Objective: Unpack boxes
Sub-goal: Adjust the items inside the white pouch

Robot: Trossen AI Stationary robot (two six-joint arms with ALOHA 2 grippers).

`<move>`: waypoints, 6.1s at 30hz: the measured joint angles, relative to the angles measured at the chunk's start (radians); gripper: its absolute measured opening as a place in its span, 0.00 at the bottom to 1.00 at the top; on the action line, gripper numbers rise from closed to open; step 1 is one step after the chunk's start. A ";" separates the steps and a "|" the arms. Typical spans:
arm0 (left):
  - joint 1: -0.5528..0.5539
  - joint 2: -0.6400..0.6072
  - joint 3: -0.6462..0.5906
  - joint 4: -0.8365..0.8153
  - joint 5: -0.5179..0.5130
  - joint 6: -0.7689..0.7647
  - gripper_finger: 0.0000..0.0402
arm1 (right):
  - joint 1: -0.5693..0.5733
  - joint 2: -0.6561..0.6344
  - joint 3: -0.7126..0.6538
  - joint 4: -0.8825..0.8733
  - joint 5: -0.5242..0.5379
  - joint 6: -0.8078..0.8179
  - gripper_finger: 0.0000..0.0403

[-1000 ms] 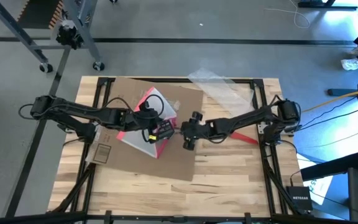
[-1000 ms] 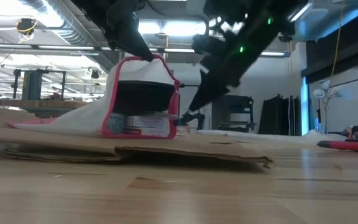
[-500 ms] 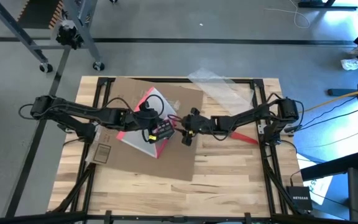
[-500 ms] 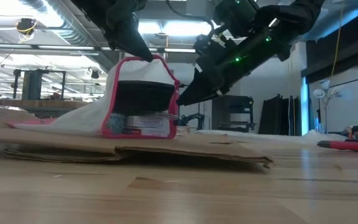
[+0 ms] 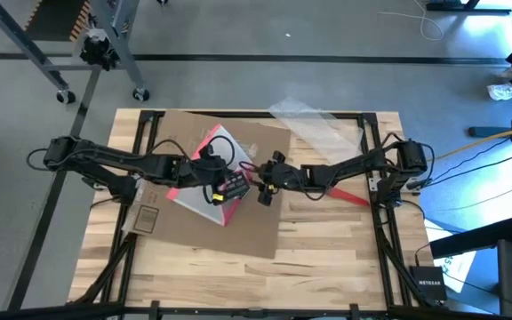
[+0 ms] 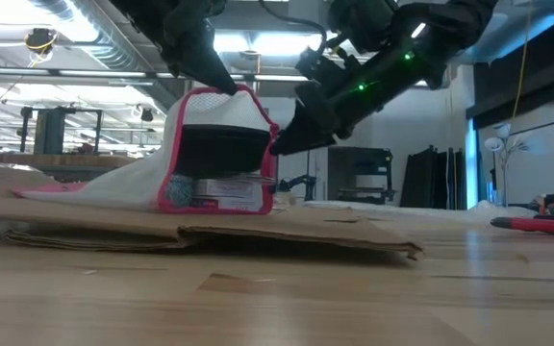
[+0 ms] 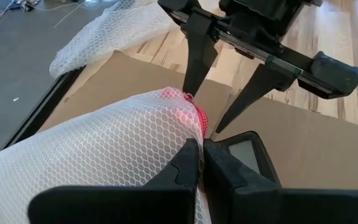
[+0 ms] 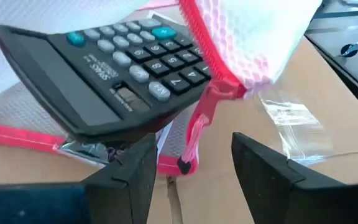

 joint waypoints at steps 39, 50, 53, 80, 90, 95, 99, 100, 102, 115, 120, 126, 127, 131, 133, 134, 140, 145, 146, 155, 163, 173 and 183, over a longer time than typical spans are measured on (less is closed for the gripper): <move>-0.152 -0.102 0.031 -0.276 0.031 -0.100 0.31 | 0.008 0.075 0.002 -0.031 0.185 0.279 0.01; -0.403 -0.050 -0.095 -0.280 0.008 -0.141 0.32 | 0.102 0.074 0.002 -0.143 0.228 0.441 0.00; -0.441 -0.045 -0.129 -0.279 0.000 -0.132 0.32 | 0.106 0.074 0.002 -0.142 0.228 0.463 0.00; -0.528 0.260 -0.258 0.174 -0.132 0.043 0.27 | 0.105 0.074 0.001 -0.130 0.174 0.498 0.00; -0.558 0.276 -0.251 0.018 -0.160 -0.188 0.01 | 0.156 0.060 0.001 -0.257 0.115 0.600 0.00; -0.613 0.177 -0.254 -0.218 -0.152 -0.429 0.00 | 0.248 0.055 0.009 -0.264 0.011 0.734 0.00; -0.627 0.112 -0.255 -0.350 -0.270 -0.576 0.00 | 0.306 0.055 0.046 -0.261 -0.014 0.765 0.00; -0.622 0.100 -0.255 -0.364 -0.301 -0.599 0.00 | 0.313 0.055 0.057 -0.260 -0.015 0.771 0.00; -0.612 0.077 -0.254 -0.402 -0.342 -0.641 0.00 | 0.319 0.055 0.076 -0.260 -0.027 0.784 0.00; -0.612 -0.049 -0.199 -0.417 -0.164 -0.652 0.00 | 0.314 0.039 0.087 -0.326 -0.081 0.823 0.27; -0.623 -0.079 -0.190 -0.356 -0.163 -0.607 0.00 | 0.321 -0.056 0.087 -0.437 -0.168 0.757 0.38; -0.599 -0.044 -0.192 -0.312 -0.175 -0.593 0.00 | 0.435 -0.109 0.087 -0.325 -0.154 0.701 0.40; -0.595 -0.039 -0.192 -0.294 -0.184 -0.590 0.00 | 0.457 -0.089 0.087 -0.282 -0.108 0.684 0.40; -0.590 -0.025 -0.192 -0.224 -0.196 -0.539 0.00 | 0.509 0.026 0.087 -0.093 0.074 0.642 0.40; -0.590 -0.025 -0.192 -0.203 -0.199 -0.518 0.00 | 0.504 0.093 0.087 0.034 0.115 0.620 0.40; -0.590 -0.025 -0.192 -0.195 -0.199 -0.516 0.00 | 0.496 0.126 0.087 0.091 0.127 0.612 0.40; -0.589 -0.025 -0.192 -0.198 -0.199 -0.520 0.00 | 0.443 0.292 0.120 0.256 0.108 0.594 0.33; -0.589 -0.025 -0.192 -0.181 -0.206 -0.521 0.00 | 0.414 0.390 0.234 0.159 0.023 0.592 0.14; -0.589 -0.025 -0.192 -0.171 -0.207 -0.519 0.00 | 0.408 0.403 0.261 0.149 0.036 0.584 0.10; -0.592 -0.025 -0.192 -0.151 -0.208 -0.494 0.00 | 0.323 0.436 0.407 -0.090 0.292 0.549 0.04; -0.594 -0.025 -0.192 -0.156 -0.207 -0.495 0.00 | 0.320 0.426 0.415 -0.155 0.281 0.556 0.01; -0.594 -0.025 -0.192 -0.155 -0.205 -0.494 0.00 | 0.375 0.404 0.412 -0.223 0.306 0.546 0.00; -0.595 -0.025 -0.192 -0.154 -0.210 -0.491 0.00 | 0.289 0.455 0.410 -0.129 0.528 0.528 0.00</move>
